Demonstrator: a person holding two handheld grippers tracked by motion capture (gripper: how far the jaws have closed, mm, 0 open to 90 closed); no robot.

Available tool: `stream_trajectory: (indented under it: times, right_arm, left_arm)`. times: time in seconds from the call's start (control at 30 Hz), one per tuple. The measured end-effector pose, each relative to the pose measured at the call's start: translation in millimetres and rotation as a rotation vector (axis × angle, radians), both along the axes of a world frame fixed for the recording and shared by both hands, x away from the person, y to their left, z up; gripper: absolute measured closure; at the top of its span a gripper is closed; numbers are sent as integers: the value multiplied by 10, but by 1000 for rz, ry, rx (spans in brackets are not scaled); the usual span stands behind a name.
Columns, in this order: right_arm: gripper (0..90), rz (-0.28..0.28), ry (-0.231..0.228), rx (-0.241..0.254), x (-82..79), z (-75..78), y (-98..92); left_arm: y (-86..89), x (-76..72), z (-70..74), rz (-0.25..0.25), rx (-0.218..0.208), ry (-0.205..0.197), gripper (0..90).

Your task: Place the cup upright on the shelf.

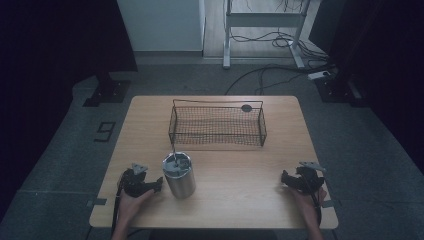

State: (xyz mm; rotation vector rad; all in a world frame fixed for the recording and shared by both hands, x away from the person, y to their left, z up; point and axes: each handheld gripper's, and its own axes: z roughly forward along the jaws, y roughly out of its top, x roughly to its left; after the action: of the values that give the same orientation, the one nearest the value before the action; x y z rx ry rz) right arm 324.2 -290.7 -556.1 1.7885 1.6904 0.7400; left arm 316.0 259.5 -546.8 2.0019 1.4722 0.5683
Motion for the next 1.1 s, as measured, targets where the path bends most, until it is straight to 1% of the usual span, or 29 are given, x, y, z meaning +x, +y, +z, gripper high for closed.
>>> stream_trajectory:
  times: [0.4,0.53,0.57,0.6,0.7,0.73,0.83,0.9,0.93,0.97,1.0,1.03,1.1]
  right_arm:
    - [57,0,0,0,0,0,0]
    - [58,0,0,0,0,0,0]
    - [57,0,1,0,0,1,0]
    - [57,0,1,0,0,1,0]
    - [58,0,1,0,0,1,0]
    - [58,0,1,0,0,1,0]
    - [57,0,1,0,0,1,0]
    - [58,0,0,0,0,0,0]
    - [58,0,0,0,0,0,0]
    - [57,0,0,0,0,0,0]
    - [58,0,0,0,0,0,0]
    - [58,0,0,0,0,0,0]
    - [57,0,0,0,0,0,0]
  left_arm:
    - [0,-1,0,0,-1,0,79]
    - [3,-13,2,11,-10,-5,89]
    - [15,-28,9,16,-29,-11,89]
    - [20,-38,21,25,-34,-21,89]
    - [41,-74,89,31,-50,-50,90]
    - [41,-74,89,31,-50,-50,91]
    - [65,-127,167,34,-77,-73,91]
    - [78,-195,254,28,-105,-94,91]
    - [78,-195,254,28,-105,-94,91]
    - [71,-260,334,20,-116,-117,90]
    - [71,-260,334,20,-116,-117,90]
    - [64,-319,404,6,-129,-133,89]
    - [56,-367,461,-3,-140,-143,85]
